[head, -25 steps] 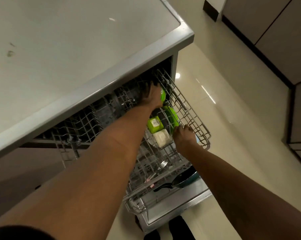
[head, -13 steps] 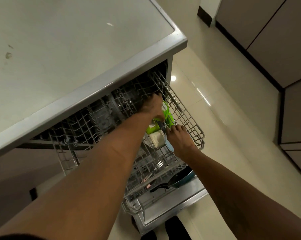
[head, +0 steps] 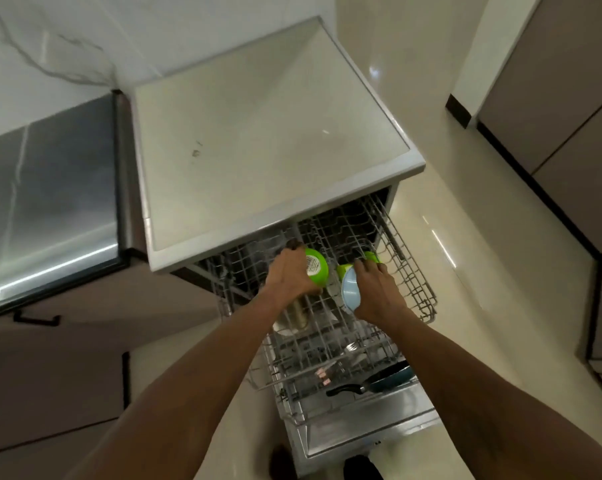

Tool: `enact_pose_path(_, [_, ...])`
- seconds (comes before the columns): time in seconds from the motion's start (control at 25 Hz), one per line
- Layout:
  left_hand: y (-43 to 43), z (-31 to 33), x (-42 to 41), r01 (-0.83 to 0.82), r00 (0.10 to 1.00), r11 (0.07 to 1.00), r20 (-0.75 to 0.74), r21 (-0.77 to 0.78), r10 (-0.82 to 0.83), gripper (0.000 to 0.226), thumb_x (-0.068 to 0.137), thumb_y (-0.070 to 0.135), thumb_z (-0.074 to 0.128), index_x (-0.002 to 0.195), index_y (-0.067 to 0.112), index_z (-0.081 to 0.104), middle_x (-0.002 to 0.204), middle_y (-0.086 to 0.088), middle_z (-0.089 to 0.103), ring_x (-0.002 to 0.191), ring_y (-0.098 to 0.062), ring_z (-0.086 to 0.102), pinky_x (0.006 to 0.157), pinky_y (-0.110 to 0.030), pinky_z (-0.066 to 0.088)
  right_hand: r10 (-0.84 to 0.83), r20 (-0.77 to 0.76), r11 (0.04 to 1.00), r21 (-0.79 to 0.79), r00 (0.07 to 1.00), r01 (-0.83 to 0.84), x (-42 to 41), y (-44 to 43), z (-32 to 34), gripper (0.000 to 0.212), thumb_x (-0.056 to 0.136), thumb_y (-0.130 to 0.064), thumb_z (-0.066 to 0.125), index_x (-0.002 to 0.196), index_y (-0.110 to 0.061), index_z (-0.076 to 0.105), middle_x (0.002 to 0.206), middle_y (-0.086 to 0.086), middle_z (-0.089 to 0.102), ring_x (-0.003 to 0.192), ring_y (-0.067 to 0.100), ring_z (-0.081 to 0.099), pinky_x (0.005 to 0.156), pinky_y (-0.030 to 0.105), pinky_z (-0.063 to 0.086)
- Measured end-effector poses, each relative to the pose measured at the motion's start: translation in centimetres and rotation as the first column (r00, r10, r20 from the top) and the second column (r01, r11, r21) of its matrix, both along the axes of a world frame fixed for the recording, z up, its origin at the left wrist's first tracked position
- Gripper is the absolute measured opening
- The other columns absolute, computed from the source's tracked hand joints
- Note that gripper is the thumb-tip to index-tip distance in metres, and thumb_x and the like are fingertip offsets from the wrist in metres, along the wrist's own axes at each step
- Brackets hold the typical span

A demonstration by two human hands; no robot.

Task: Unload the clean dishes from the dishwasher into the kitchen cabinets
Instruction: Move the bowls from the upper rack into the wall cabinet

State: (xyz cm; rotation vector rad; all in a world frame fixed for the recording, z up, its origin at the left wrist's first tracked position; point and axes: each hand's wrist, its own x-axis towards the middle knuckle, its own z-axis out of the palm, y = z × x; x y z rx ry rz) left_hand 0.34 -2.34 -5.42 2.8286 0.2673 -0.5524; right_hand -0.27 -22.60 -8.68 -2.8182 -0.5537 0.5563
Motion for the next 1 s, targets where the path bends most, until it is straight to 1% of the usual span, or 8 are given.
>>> enact_pose_path(0.08, [2.2, 2.7, -2.7, -0.031, 0.998, 0.999, 0.045, -0.011, 0.032, 0.109, 0.050, 0.063, 0.085, 0.136, 0.008, 0.047, 0.113, -0.014, 0.065, 0.100, -0.031, 0.065, 0.079, -0.043, 0.059, 0.014, 0.026, 1.000, 0.011, 1.000, -0.015, -0.9, 1.8, 2.3, 0.105, 0.057, -0.035, 0.089, 0.144, -0.011, 0.036, 0.133, 0.011, 0.051, 0.120, 0.032, 0.049, 0.095, 0.042, 0.050])
enact_pose_path(0.16, [4.5, 5.5, -6.0, -0.057, 0.995, 0.998, 0.083, -0.030, 0.059, 0.107, 0.050, 0.063, 0.084, 0.135, 0.010, 0.047, 0.110, -0.012, 0.066, 0.098, -0.031, 0.066, 0.076, -0.044, 0.059, 0.039, 0.045, 0.999, 0.028, 0.998, -0.040, -2.4, 4.0, 5.0, 0.109, 0.057, -0.037, 0.089, 0.147, -0.012, 0.033, 0.136, 0.011, 0.050, 0.122, 0.032, 0.048, 0.097, 0.042, 0.049])
enact_pose_path(0.36, [10.5, 11.2, -14.6, -0.104, 0.980, 0.994, 0.173, 0.024, 0.098, 0.086, 0.043, 0.070, 0.078, 0.110, 0.022, 0.055, 0.095, 0.001, 0.067, 0.088, -0.022, 0.066, 0.069, -0.037, 0.057, 0.044, 0.101, 0.989, 0.138, 0.994, -0.057, -7.7, 10.3, 11.8, 0.106, 0.058, -0.035, 0.091, 0.143, -0.010, 0.035, 0.138, 0.013, 0.049, 0.125, 0.036, 0.045, 0.095, 0.044, 0.047])
enact_pose_path(0.48, [15.0, 14.6, -19.5, -0.178, 0.948, 0.983, 0.274, 0.045, 0.159, 0.087, 0.033, 0.075, 0.073, 0.103, 0.025, 0.058, 0.088, 0.000, 0.066, 0.084, -0.022, 0.064, 0.066, -0.036, 0.058, 0.093, 0.178, 0.982, 0.147, 0.980, -0.120, -11.0, 14.9, 15.4, 0.104, 0.056, -0.040, 0.089, 0.142, -0.012, 0.038, 0.137, 0.011, 0.051, 0.123, 0.035, 0.046, 0.095, 0.042, 0.047])
enact_pose_path(0.56, [18.5, 17.1, -22.7, -0.213, 0.925, 0.976, 0.331, 0.043, 0.187, 0.085, 0.033, 0.073, 0.076, 0.100, 0.024, 0.059, 0.086, 0.002, 0.068, 0.081, -0.021, 0.065, 0.066, -0.033, 0.057, 0.151, 0.234, 0.976, 0.122, 0.960, -0.183, -13.6, 18.5, 18.0, 0.102, 0.058, -0.042, 0.085, 0.144, -0.014, 0.039, 0.137, 0.010, 0.051, 0.122, 0.034, 0.046, 0.096, 0.041, 0.046])
enact_pose_path(0.76, [26.1, 22.6, -29.6, -0.275, 0.863, 0.959, 0.458, 0.072, 0.213, 0.090, 0.033, 0.071, 0.076, 0.107, 0.023, 0.056, 0.092, 0.004, 0.065, 0.092, -0.021, 0.057, 0.070, -0.032, 0.053, 0.215, 0.385, 0.959, 0.090, 0.897, -0.269, -19.1, 27.6, 23.9, 0.100, 0.063, -0.043, 0.081, 0.148, -0.016, 0.036, 0.140, 0.010, 0.046, 0.127, 0.033, 0.041, 0.097, 0.044, 0.049])
enact_pose_path(0.92, [31.4, 26.8, -33.7, -0.345, 0.798, 0.937, 0.540, 0.046, 0.268, 0.088, 0.030, 0.069, 0.077, 0.101, 0.023, 0.056, 0.091, 0.003, 0.066, 0.090, -0.021, 0.060, 0.069, -0.032, 0.054, 0.242, 0.480, 0.932, 0.127, 0.843, -0.339, -22.4, 34.0, 27.7, 0.102, 0.060, -0.040, 0.084, 0.148, -0.017, 0.038, 0.142, 0.009, 0.045, 0.127, 0.033, 0.042, 0.095, 0.043, 0.049])
enact_pose_path(1.0, [33.6, 28.6, -34.8, -0.352, 0.765, 0.935, 0.586, 0.032, 0.268, 0.090, 0.034, 0.067, 0.081, 0.109, 0.022, 0.058, 0.099, 0.002, 0.067, 0.097, -0.022, 0.060, 0.073, -0.032, 0.054, 0.251, 0.521, 0.922, 0.128, 0.816, -0.366, -23.3, 36.7, 29.2, 0.102, 0.059, -0.038, 0.085, 0.147, -0.017, 0.039, 0.141, 0.008, 0.046, 0.127, 0.032, 0.043, 0.094, 0.043, 0.049])
